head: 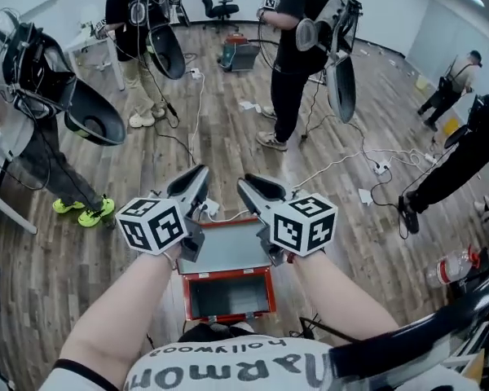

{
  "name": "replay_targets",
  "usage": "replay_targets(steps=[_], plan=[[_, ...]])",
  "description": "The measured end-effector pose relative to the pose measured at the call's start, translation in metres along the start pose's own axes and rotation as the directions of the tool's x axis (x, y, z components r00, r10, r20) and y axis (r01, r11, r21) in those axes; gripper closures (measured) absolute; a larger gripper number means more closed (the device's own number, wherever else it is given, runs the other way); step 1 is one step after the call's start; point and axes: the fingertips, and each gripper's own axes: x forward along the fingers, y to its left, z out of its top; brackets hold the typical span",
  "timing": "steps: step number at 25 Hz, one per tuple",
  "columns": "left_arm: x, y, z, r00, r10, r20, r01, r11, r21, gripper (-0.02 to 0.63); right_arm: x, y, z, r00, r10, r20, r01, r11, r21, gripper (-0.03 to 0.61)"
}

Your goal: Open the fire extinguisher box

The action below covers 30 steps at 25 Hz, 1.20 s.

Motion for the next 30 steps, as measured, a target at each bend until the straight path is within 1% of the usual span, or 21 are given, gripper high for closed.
replay_targets(steps=[2,4,6,8,11,14,17,21,26,30], plan=[[-0.003,-0.019,0.010,0.999,-0.030,-0.011,0.031,0.998,0.056,0.575,-0.005,0.009,0.014,1.000,-0.012,0.014,0.012,1.000,-0.018,0.499],[-0.009,-0.035,0.008,0.997,-0.050,-0.056,0.056,0.991,0.120,0.575,-0.011,0.018,0.019,1.000,-0.012,0.017,0.012,1.000,-0.016,0.499],[-0.013,-0.046,0.007,0.994,-0.056,-0.094,0.073,0.978,0.193,0.575,-0.018,0.024,0.021,1.000,-0.007,0.022,0.007,1.000,-0.022,0.499],[-0.015,-0.054,0.010,0.994,-0.058,-0.090,0.077,0.971,0.227,0.575,-0.022,0.023,0.024,1.000,-0.009,0.023,0.010,0.999,-0.033,0.499],[-0.020,-0.054,0.014,0.997,-0.051,-0.063,0.064,0.972,0.225,0.575,-0.020,0.025,0.024,1.000,-0.012,0.016,0.013,0.998,-0.053,0.499],[-0.028,-0.048,0.015,0.997,-0.050,-0.064,0.064,0.970,0.235,0.575,-0.014,0.037,0.026,1.000,-0.016,0.006,0.017,0.994,-0.105,0.499],[-0.035,-0.037,0.017,0.998,-0.033,-0.046,0.042,0.975,0.218,0.575,-0.007,0.045,0.024,1.000,-0.016,-0.002,0.016,0.990,-0.138,0.499],[-0.030,-0.033,0.009,0.998,-0.012,-0.060,0.025,0.977,0.214,0.575,-0.005,0.041,0.020,1.000,-0.012,-0.010,0.011,0.991,-0.131,0.499],[-0.027,-0.026,0.011,0.998,0.011,-0.060,0.002,0.979,0.205,0.575,0.001,0.034,0.022,1.000,-0.014,-0.009,0.013,0.992,-0.123,0.499],[-0.030,-0.021,0.012,0.998,0.016,-0.058,-0.004,0.977,0.213,0.575,0.005,0.034,0.021,1.000,-0.013,-0.014,0.012,0.995,-0.102,0.522]])
